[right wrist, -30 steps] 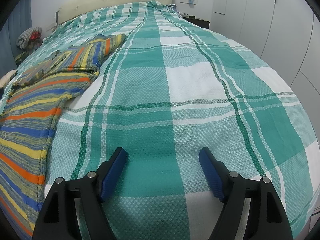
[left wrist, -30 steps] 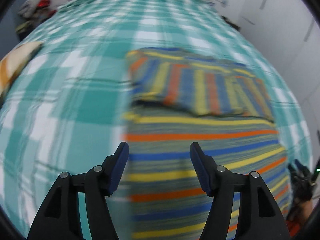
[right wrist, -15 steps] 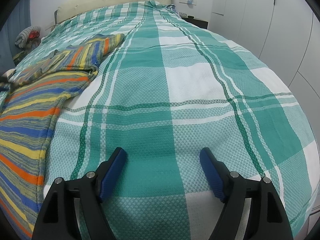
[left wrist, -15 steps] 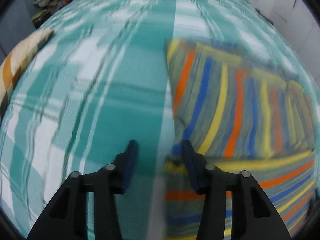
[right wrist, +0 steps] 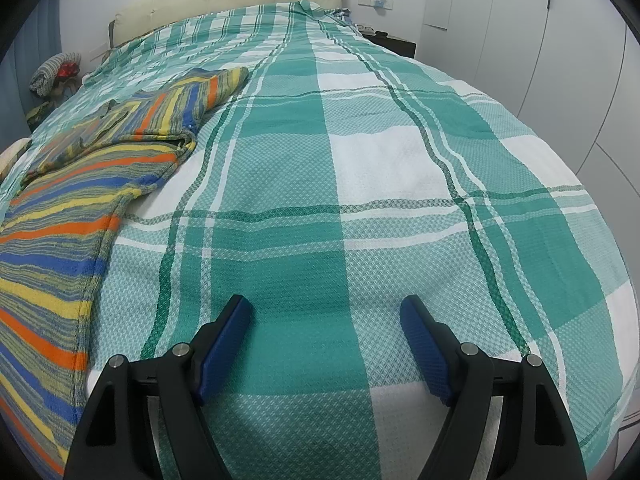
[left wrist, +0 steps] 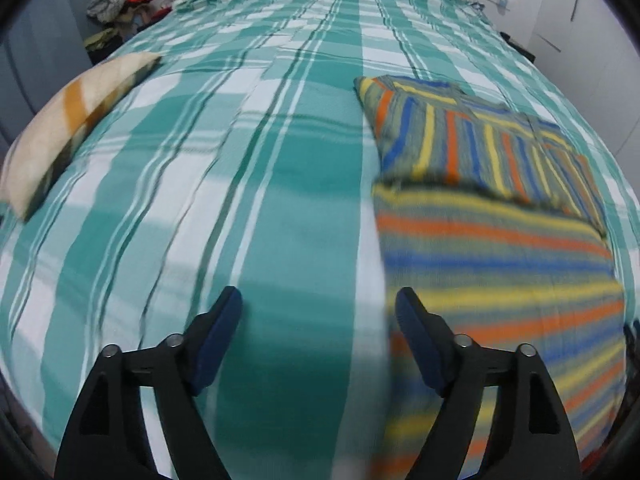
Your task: Fold small clothes
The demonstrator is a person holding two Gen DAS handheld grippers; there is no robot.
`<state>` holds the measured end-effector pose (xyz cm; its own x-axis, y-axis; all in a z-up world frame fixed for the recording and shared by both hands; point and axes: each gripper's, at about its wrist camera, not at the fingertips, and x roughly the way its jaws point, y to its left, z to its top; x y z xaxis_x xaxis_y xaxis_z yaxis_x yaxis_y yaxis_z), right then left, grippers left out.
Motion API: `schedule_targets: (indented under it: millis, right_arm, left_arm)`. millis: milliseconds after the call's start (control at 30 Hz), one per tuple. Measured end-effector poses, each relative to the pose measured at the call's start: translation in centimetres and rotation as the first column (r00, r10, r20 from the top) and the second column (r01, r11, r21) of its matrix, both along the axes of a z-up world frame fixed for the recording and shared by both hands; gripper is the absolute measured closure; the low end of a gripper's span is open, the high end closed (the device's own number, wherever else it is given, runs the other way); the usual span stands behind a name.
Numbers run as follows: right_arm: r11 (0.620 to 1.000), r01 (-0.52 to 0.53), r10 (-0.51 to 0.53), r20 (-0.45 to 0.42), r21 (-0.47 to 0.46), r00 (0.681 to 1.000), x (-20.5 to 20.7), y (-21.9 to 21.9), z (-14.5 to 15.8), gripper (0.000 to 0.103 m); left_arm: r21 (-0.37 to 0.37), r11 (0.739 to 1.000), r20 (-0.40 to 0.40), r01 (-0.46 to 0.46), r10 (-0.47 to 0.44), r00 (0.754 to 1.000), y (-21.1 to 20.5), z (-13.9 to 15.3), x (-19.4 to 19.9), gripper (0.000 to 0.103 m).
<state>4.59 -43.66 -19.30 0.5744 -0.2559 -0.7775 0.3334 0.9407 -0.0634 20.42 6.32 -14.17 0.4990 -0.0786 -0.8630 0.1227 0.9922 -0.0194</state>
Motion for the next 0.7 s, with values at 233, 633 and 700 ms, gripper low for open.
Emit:
schedule_targets:
  millis: [233,633,700]
  right_arm:
    - [0.993,0.049,-0.049,-0.001,-0.106,0.999,-1.0,1.4,2.5,0.021]
    - [0.966,0.077,-0.08,-0.002,-0.245,0.997,-2.7,2.9,4.0,0.021]
    - [0.966,0.074,-0.079,-0.008,-0.248,0.997,-2.6,3.0,3.9,0.021]
  left_arm:
    - [0.012,0.999,0.035,-0.041,0.04,0.999,2.8,-1.6,-7.7,0.014]
    - [0.02,0.998,0.051,-0.053,0.052,0.997,3.7,-3.5,-9.9,0.01]
    - [0.025,0.998,0.055,-0.052,0.05,0.997,3.7,-3.9,-10.0,0.007]
